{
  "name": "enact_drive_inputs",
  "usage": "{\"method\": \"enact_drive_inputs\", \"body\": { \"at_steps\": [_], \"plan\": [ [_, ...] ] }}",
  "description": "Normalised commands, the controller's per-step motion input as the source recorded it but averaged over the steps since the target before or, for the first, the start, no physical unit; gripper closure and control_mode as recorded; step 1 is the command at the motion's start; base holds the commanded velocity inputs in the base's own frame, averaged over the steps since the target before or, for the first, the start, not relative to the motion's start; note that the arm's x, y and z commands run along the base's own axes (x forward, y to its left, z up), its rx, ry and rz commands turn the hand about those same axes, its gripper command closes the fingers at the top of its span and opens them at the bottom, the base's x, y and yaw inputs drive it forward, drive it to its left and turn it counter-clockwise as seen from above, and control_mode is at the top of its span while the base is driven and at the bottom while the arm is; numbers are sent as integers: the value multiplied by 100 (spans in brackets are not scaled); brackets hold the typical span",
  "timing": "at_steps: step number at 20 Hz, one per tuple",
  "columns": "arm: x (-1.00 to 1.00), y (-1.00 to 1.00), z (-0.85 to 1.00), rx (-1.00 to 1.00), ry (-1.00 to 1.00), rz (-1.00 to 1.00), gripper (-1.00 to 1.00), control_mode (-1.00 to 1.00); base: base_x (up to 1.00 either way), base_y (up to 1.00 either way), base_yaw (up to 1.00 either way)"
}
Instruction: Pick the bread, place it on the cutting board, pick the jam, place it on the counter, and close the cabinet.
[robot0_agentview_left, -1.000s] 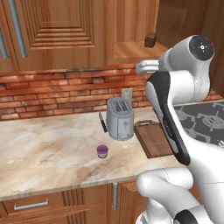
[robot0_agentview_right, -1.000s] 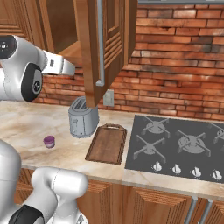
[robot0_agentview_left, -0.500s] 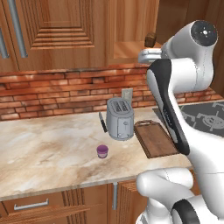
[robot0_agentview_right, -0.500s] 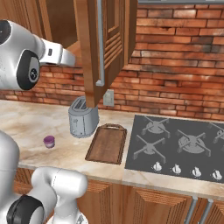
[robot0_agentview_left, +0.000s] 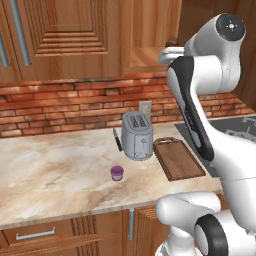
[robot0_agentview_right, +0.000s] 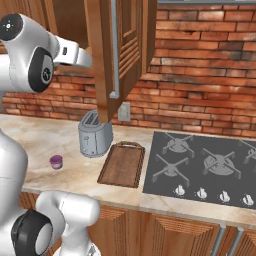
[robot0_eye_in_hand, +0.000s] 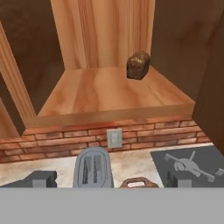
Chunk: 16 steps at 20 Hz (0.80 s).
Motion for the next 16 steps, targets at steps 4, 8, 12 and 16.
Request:
{"method": "enact_drive_inputs", "body": {
  "at_steps": [4,8,12,16],
  "plan": [
    [45,-11,0,0,-2,0,-100,-100,0,0,0],
    [37,-11,0,0,-3,0,-100,-100,0,0,0],
    [31,-4,0,0,-3,0,-100,-100,0,0,0],
    [32,-4,0,0,-3,0,-100,-100,0,0,0]
  ]
}}
